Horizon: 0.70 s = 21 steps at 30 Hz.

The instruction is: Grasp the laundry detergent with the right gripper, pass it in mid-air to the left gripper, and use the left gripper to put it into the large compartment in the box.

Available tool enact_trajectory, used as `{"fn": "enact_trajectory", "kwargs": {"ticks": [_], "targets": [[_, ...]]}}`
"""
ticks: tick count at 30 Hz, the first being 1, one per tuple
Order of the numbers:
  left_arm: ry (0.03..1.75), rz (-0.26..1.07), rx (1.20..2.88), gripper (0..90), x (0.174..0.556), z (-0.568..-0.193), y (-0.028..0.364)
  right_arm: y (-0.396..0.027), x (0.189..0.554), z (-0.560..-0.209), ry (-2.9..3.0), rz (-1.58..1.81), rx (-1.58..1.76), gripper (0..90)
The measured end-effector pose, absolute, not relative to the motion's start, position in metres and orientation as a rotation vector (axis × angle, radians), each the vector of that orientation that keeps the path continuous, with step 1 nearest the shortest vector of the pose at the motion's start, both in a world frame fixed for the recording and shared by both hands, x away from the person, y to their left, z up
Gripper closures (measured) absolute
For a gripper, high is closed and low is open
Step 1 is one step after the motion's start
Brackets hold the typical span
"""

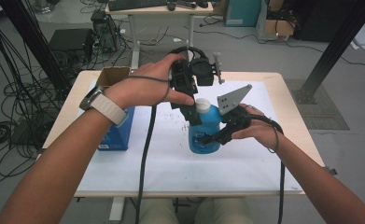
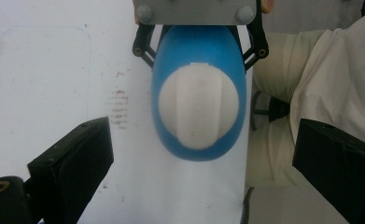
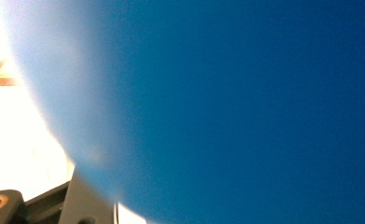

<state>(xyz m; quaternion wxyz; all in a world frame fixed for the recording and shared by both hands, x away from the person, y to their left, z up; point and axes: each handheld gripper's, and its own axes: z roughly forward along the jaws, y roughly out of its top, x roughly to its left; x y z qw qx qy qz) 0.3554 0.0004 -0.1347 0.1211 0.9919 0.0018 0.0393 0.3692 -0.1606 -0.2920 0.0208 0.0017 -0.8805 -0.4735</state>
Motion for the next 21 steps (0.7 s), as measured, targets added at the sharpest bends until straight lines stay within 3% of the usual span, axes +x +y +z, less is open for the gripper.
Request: {"fn": "enact_trajectory", "kwargs": {"ticks": [21], "targets": [[-0.002, 0.119, 2.901, 5.4, 0.3546, -0.1358, 0.0005, -0.1606, 0.3690, -0.2925, -2.738, -1.458, -0.002, 42.6]]}}
